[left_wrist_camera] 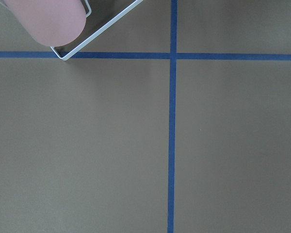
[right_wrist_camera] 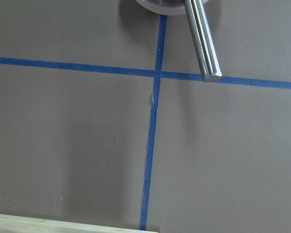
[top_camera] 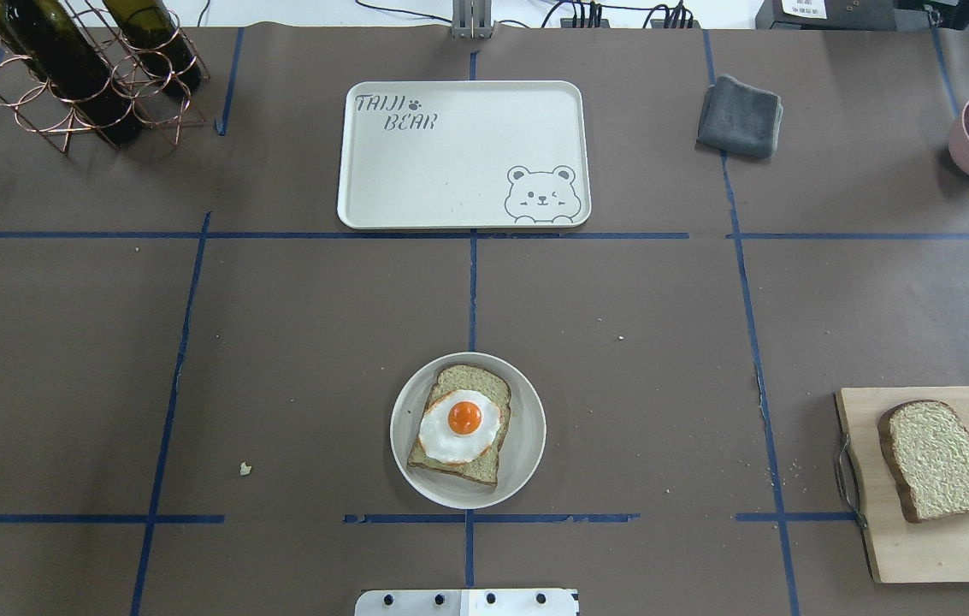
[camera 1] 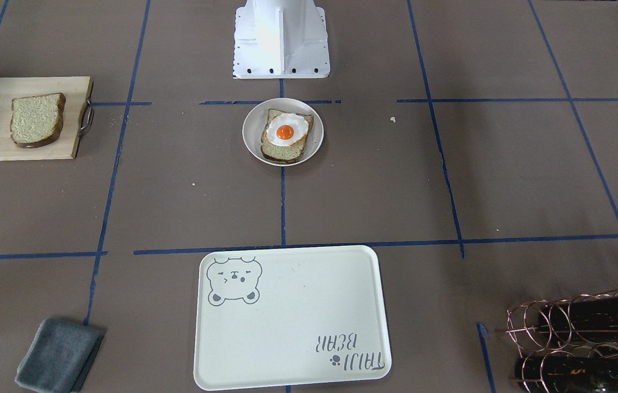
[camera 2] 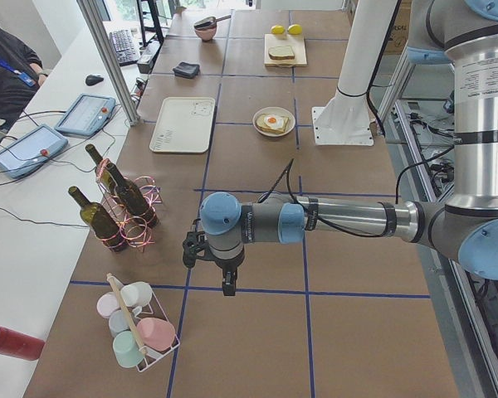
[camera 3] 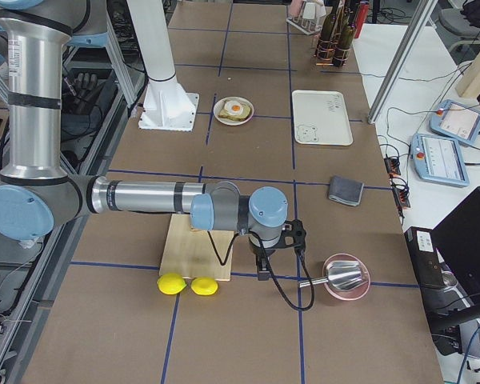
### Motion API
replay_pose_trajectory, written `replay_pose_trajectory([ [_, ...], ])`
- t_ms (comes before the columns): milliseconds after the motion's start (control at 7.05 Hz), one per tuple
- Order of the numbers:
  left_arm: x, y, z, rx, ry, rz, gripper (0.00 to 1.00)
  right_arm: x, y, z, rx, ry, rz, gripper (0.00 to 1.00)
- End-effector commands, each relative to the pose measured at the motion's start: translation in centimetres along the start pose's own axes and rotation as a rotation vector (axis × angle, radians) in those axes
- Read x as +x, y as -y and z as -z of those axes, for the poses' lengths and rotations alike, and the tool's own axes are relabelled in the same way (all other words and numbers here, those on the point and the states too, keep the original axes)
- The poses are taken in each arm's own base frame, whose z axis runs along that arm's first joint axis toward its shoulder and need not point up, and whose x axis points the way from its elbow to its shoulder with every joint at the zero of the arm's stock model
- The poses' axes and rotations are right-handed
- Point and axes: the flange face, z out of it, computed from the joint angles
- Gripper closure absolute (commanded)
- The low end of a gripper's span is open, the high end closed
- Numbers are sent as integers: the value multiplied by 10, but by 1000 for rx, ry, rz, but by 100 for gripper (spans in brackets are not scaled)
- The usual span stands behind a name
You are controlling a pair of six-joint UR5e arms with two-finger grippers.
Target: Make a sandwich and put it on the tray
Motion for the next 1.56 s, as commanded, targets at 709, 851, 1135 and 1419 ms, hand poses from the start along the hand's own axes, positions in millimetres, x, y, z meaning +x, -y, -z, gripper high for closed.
replay_pose_trajectory([
  [709,5,1,5,11,-1,-13,0,-15,13,14,28,5,27,0],
  [851,5,2,4,11,-3,-15,0,-21,17,13,25,7,39,0],
  [1135,25,21,19,53,-3,-70,0,-61,62,49,95,-11,129,0],
  [1419,58,53,49,151,-3,-172,0,-89,62,32,64,77,115,0],
])
